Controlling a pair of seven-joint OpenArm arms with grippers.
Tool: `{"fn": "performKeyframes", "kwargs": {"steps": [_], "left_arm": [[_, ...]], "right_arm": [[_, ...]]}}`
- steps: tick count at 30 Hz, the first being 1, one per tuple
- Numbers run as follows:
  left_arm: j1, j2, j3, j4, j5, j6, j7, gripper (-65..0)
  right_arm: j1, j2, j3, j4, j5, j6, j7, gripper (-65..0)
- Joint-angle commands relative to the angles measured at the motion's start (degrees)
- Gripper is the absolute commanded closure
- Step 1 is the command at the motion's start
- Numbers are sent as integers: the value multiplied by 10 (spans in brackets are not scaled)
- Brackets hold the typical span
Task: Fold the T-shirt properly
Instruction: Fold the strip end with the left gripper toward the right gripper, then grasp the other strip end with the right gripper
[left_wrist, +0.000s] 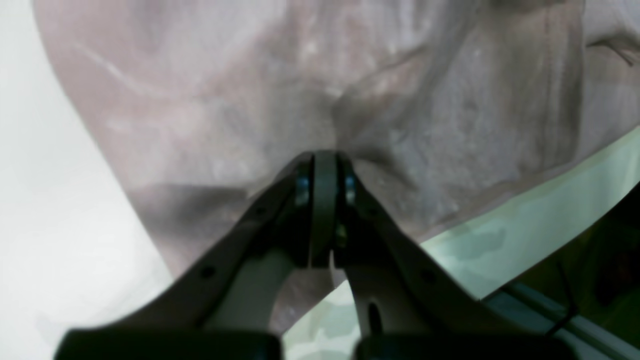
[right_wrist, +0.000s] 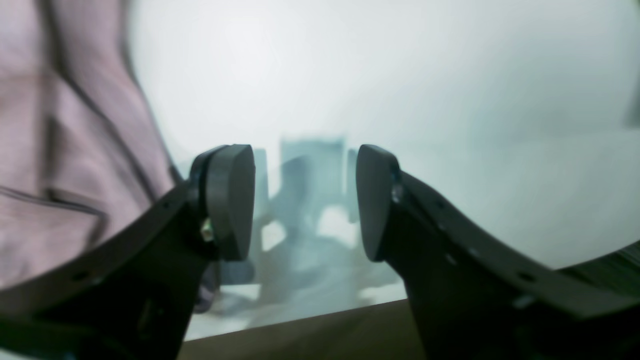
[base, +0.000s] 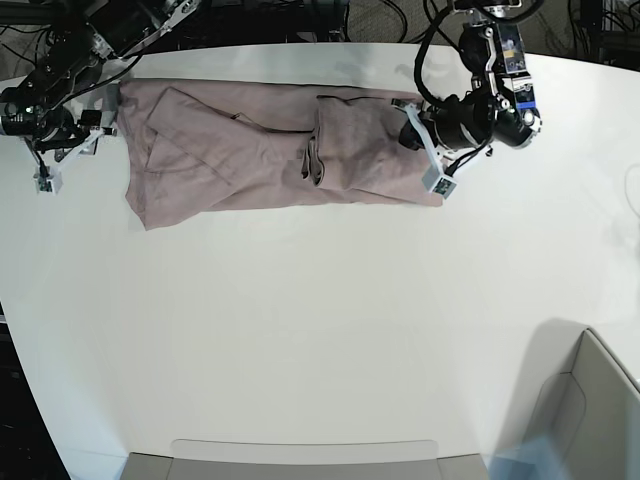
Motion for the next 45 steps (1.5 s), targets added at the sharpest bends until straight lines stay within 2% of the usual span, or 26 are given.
{"fn": "performKeyframes", "kwargs": {"steps": [1, 9, 22, 28, 36, 41, 45], "left_arm": [[-4, -2, 0, 9, -6, -2, -6, 0], [-4, -3, 0, 8, -6, -2, -6, 0], [-6, -3, 1, -40, -7, -3, -6, 0], [-4, -4, 1, -40, -7, -3, -6, 0], [-4, -4, 1, -40, -7, -3, -6, 0], [-4, -4, 1, -40, -7, -3, -6, 0], [-4, -3, 1, -40, -7, -2, -6, 0]], "right_arm": [[7, 11, -1, -2, 4, 6, 1, -324], [8, 8, -2, -24, 10, 6, 1, -324], [7, 3, -82, -21, 173, 6, 1, -324], [2, -5, -80, -32, 147, 6, 1, -324], [7, -2, -33, -101, 146, 6, 1, -324], [3, -3, -38, -132, 145, 6, 1, -324], [-8, -7, -85, -148, 145, 6, 1, -324]]}}
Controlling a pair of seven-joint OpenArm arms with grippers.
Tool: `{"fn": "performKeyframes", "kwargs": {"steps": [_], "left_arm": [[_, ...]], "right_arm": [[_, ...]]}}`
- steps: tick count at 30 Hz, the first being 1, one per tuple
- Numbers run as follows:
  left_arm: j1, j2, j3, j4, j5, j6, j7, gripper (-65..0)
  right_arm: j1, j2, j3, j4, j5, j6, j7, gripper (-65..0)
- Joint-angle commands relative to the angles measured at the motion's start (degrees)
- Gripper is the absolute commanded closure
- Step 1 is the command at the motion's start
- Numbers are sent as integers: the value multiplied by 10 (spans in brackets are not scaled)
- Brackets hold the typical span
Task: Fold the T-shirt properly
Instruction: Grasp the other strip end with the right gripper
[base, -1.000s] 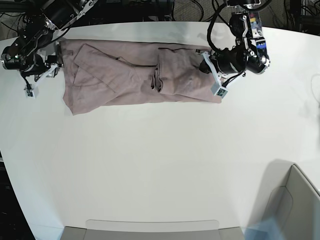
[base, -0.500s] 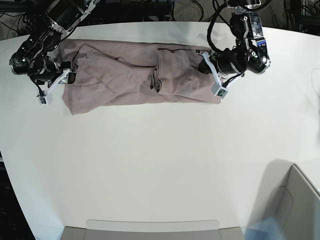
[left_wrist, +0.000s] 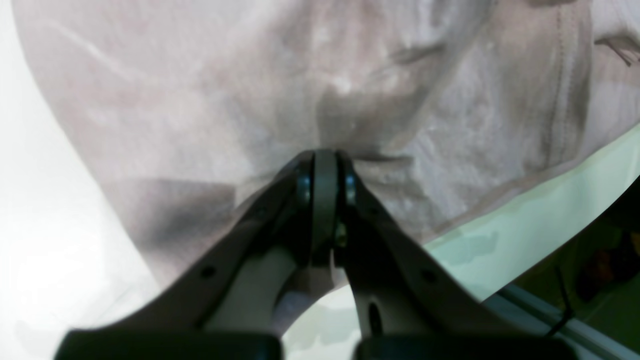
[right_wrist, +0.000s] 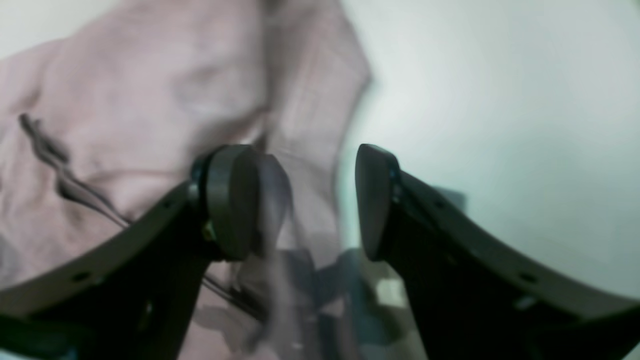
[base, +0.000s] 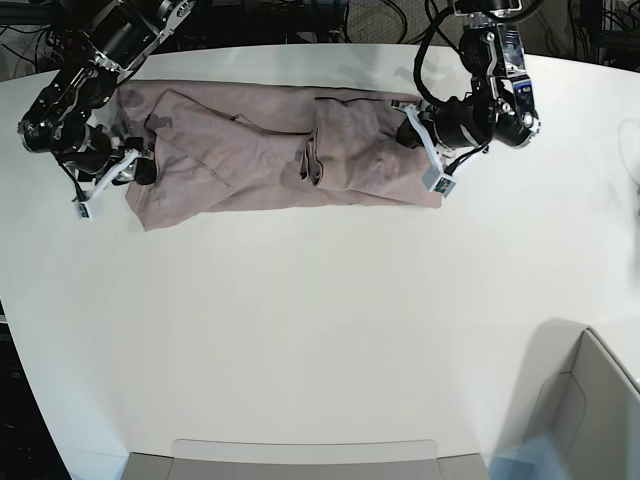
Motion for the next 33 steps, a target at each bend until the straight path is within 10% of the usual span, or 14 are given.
{"fn": "performKeyframes", "kwargs": {"steps": [1, 9, 16, 33], "left_arm": [[-2, -1, 1, 3, 5, 0, 7, 0], [-2, -1, 1, 3, 5, 1, 7, 0], [-3, -1, 1, 3, 5, 2, 7, 0], [-4, -1, 1, 0, 4, 0, 7, 0]], "right_arm": [[-19, -15, -16, -12, -44, 7, -60, -324], [-27, -31, -31, -13, -45, 7, -60, -296], [-27, -31, -32, -13, -47, 7, -60, 0], [-47, -27, -89, 83, -50, 7, -60, 0]]}}
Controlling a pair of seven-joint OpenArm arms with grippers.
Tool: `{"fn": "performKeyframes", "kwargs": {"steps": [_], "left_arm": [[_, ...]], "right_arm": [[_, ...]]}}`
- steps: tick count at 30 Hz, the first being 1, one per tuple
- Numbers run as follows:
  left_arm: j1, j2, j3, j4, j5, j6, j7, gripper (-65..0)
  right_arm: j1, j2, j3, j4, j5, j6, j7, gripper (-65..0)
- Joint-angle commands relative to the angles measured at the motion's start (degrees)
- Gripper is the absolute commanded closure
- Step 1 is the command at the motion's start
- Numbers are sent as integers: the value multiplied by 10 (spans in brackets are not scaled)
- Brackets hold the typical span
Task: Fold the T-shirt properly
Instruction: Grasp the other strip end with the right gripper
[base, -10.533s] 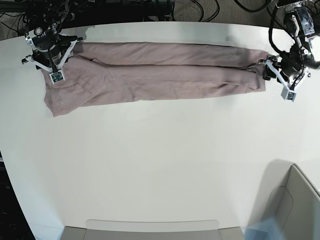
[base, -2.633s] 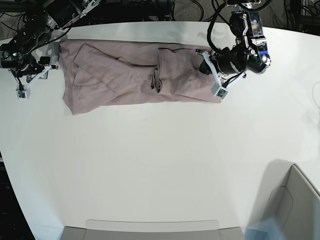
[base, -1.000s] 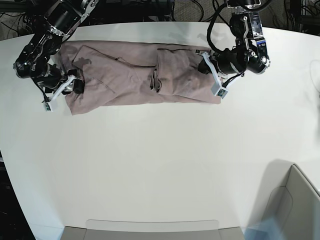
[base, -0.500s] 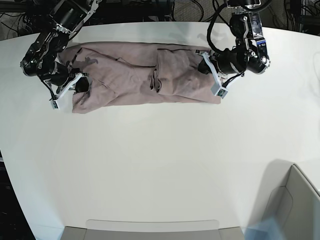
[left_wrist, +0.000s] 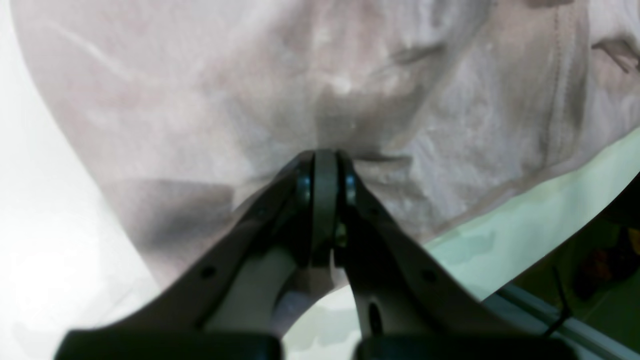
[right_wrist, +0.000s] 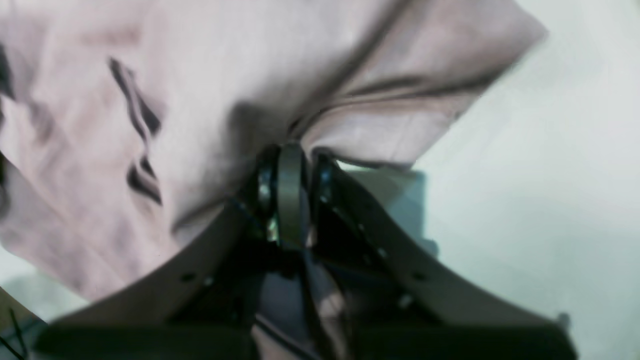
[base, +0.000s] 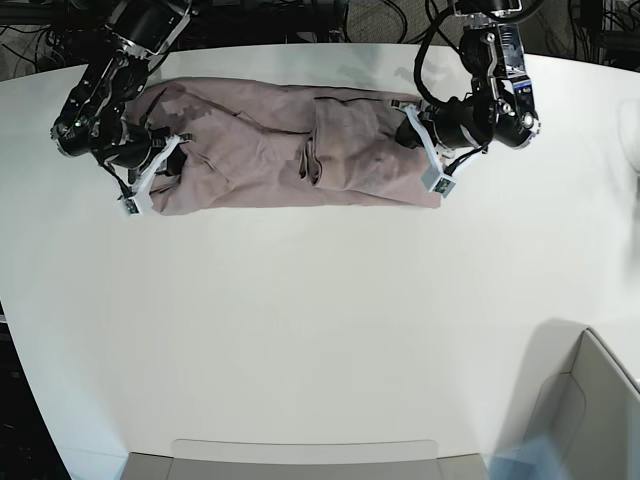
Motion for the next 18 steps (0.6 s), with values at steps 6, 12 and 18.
{"fn": "performKeyframes", "kwargs": {"steps": [6, 12, 18], "left_arm": [[-2, -1, -3, 7, 5, -4, 6, 0], [0, 0, -4, 53, 5, -4, 6, 0], [6, -1, -5, 105, 6, -4, 6, 0]], "right_arm": [[2, 10, 1, 20, -34, 6, -33, 0], [10, 30, 41, 17, -34, 6, -21, 0], [13, 65, 65, 19, -34, 6, 2, 0]]}}
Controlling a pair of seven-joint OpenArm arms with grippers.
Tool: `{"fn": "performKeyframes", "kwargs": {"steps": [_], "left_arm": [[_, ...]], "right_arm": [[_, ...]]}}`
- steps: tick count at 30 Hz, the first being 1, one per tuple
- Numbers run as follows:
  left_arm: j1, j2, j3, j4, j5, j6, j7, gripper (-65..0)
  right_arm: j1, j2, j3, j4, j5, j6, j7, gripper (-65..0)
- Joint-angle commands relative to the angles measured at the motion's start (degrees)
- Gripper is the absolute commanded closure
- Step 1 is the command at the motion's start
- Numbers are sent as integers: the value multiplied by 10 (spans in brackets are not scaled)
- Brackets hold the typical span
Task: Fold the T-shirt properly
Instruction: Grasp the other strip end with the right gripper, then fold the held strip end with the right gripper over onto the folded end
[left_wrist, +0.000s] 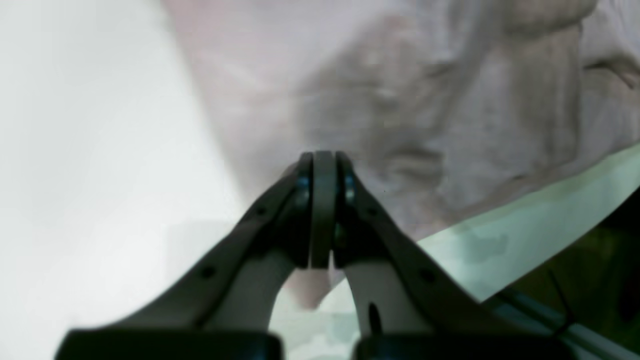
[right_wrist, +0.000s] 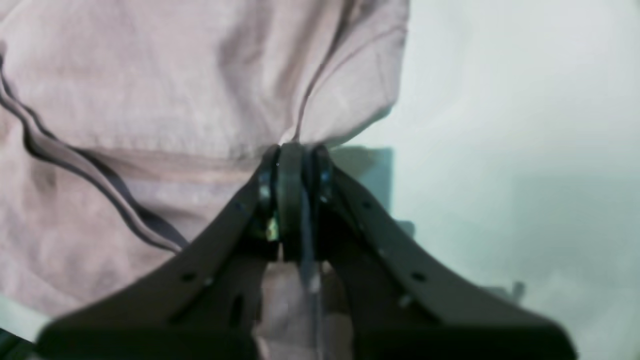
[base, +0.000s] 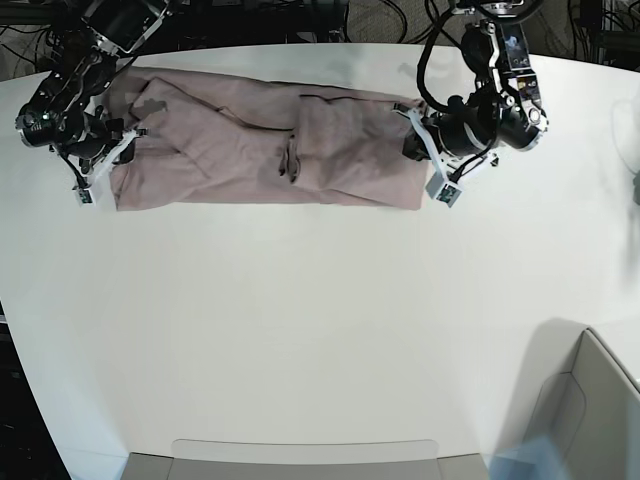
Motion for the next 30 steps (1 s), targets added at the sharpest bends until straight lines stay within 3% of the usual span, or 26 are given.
{"fn": "performKeyframes", "kwargs": {"steps": [1, 8, 12, 17, 23, 30], "left_arm": [[-2, -3, -3, 10, -6, -2, -4, 0], [-2, -3, -79, 10, -6, -2, -4, 0], [-2, -9, -139, 10, -6, -3, -4, 0], [-1, -43, -150, 9, -5, -3, -4, 0], [10, -77, -151, 9, -3, -2, -4, 0], [16, -81, -152, 3, -3, 2, -4, 0]], "right_arm": [[9, 12, 2, 10, 5, 6, 5, 0], [15, 30, 2, 28, 5, 6, 5, 0], [11, 21, -1, 73, 5, 6, 1, 0], [-7, -13, -32, 158, 5, 6, 0, 0], [-57, -47, -153, 257, 5, -91, 5, 0], [-80, -79, -260, 272, 5, -182, 6, 0]]}}
